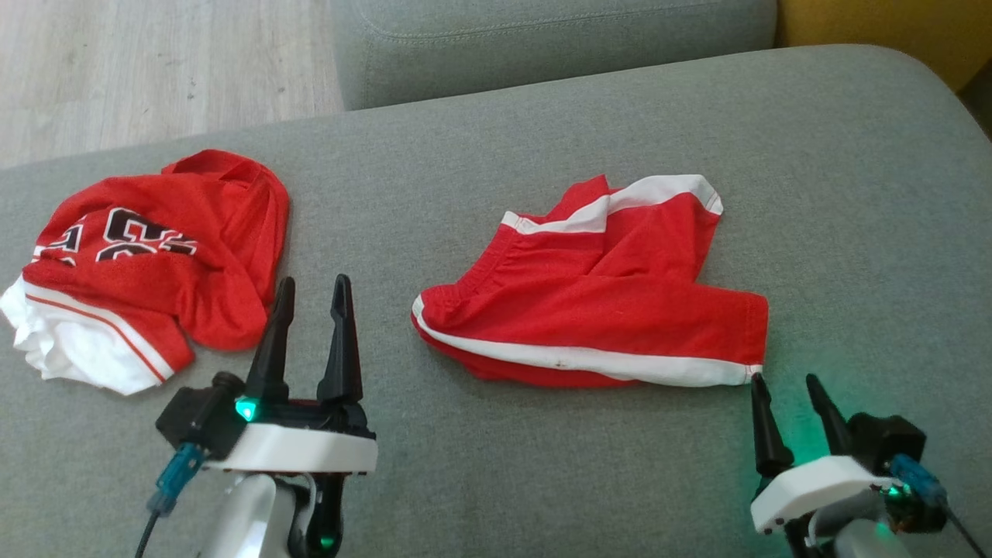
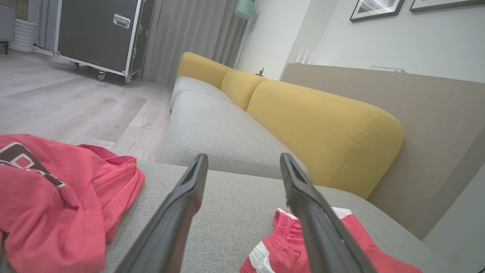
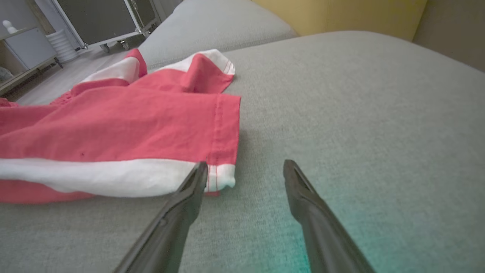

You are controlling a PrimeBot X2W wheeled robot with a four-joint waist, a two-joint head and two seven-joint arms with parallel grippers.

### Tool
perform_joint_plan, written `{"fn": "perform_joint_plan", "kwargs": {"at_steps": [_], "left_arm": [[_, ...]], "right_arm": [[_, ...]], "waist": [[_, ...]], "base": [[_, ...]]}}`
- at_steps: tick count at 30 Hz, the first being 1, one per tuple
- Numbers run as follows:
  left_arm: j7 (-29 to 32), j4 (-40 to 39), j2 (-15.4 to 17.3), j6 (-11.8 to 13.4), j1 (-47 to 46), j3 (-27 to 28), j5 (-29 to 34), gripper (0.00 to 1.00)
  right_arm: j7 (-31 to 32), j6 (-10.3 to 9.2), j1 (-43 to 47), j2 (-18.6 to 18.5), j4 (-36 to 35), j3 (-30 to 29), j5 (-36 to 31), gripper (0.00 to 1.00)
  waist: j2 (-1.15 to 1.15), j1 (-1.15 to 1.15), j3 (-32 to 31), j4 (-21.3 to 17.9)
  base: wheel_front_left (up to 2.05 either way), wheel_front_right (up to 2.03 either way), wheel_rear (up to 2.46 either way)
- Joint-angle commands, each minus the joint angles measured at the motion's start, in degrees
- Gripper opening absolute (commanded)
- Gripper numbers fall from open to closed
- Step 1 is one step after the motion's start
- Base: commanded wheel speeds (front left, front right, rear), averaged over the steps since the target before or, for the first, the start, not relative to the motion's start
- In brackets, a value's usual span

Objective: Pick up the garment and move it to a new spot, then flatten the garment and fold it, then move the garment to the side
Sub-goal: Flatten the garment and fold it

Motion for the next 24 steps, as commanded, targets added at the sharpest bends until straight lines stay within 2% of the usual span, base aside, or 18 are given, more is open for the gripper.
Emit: {"fn": "perform_joint_plan", "kwargs": {"at_steps": [1, 6, 15, 16, 17, 18, 24], "left_arm": [[-0.3, -1.45, 0.13, -0.33, -1.85, 1.56, 0.33, 1.0], [-0.3, -1.33, 0.13, -0.33, -2.11, 1.04, 0.42, 1.0], [-0.3, -1.0, 0.13, -0.33, -2.22, 0.84, 0.66, 1.0], [-0.3, -0.97, 0.13, -0.33, -2.2, 0.86, 0.66, 1.0], [-0.3, -0.93, 0.13, -0.33, -2.2, 0.94, 0.67, 1.0], [-0.3, -0.9, 0.13, -0.33, -2.2, 1.02, 0.66, 1.0], [-0.3, -0.77, 0.13, -0.33, -1.91, 1.65, 0.78, 1.0]], "right_arm": [[-0.63, -0.04, -2.23, -0.04, -0.55, 1.47, 0.5, 1.0], [-0.63, -0.04, -5.11, -0.04, 4.05, 2.02, 1.42, 1.0], [-0.63, -0.04, -7.03, -0.03, 7.54, 2.69, 1.61, 1.0], [-0.63, -0.04, -7.11, -0.03, 7.82, 2.82, 1.64, 0.8], [-0.63, -0.04, -7.19, -0.03, 8.04, 2.93, 1.68, 0.36], [-0.63, -0.04, -7.28, -0.03, 8.09, 3.02, 1.69, 0.0], [-0.63, -0.04, -7.04, -0.03, 5.68, 1.34, 0.81, 0.0]], "waist": [[0.0, 0.0, 0.1, 0.07], [0.0, 0.0, 0.79, 0.85], [0.0, 0.0, 1.26, 1.66], [0.0, 0.0, 1.22, 1.67], [0.0, 0.0, 1.17, 1.65], [0.0, 0.0, 1.12, 1.61], [0.0, 0.0, 0.55, 0.95]], "base": [[0.0, 0.0, 0.0], [0.0, 0.0, 0.0], [0.0, 0.0, 0.0], [0.0, 0.0, 0.0], [0.0, 0.0, 0.0], [0.0, 0.0, 0.0], [0.0, 0.0, 0.0]]}}
